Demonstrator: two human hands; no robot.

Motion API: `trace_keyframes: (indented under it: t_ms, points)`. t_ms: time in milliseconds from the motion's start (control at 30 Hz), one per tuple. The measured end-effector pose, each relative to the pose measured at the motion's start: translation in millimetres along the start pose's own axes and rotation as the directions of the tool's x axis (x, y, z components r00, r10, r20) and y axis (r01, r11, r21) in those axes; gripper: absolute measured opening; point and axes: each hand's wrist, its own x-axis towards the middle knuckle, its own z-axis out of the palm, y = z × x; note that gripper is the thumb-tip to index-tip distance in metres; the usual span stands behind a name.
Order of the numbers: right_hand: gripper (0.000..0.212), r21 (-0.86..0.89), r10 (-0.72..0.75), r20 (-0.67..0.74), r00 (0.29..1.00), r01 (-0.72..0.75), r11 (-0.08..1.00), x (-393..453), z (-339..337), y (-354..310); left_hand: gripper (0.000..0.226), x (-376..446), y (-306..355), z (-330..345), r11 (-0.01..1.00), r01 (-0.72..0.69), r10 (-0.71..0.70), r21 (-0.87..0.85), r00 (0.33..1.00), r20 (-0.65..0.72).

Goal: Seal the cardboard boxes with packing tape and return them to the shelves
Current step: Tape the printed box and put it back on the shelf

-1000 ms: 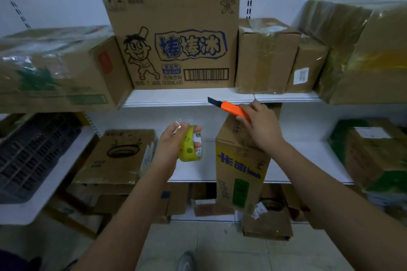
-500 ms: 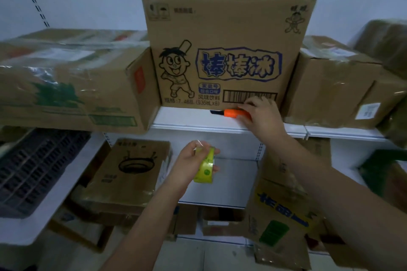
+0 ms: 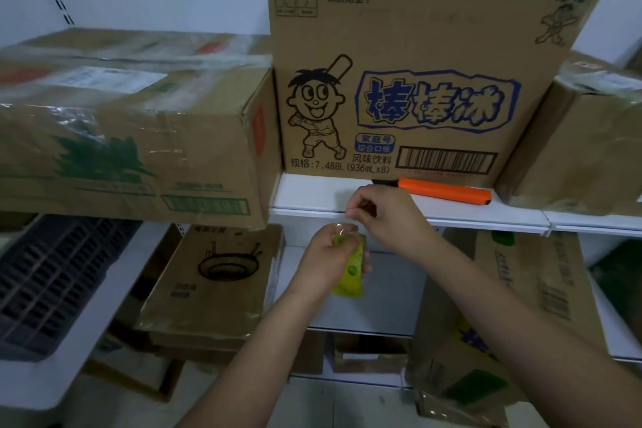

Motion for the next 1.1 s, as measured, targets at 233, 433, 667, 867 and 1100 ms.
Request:
trace_keyframes:
  t_ms: [233, 433, 667, 867, 1100]
  points:
    - [0.011, 0.028, -0.036, -0.06, 0.998, 0.038, 0.999, 18, 17, -2, 0.023, 16, -1, -12, 0.985, 0.164, -0.167, -0.053, 0.984, -0.062]
    - [0.007, 0.0, -0.146, -0.035, 0.989, 0.146, 0.989, 24, 24, 7, 0.02, 17, -15, -14, 0.992, 0.112, -0.118, -0.056, 0.987, -0.111]
    - [0.009, -0.009, -0.209, -0.106, 0.972, 0.21, 0.978, 25, 32, 16, 0.023, 22, -15, -10, 0.994, 0.098, -0.105, -0.057, 0.988, -0.117]
    - [0.011, -0.115, -0.27, -0.09, 0.959, 0.259, 0.959, 27, 37, 17, 0.029, 26, -12, -11, 0.997, 0.074, -0.074, -0.005, 0.991, -0.112]
    - [0.057, -0.173, -0.049, -0.077, 0.996, 0.035, 0.984, 34, 15, 31, 0.028, 27, -17, -13, 0.997, 0.024, -0.017, 0.068, 0.995, -0.097]
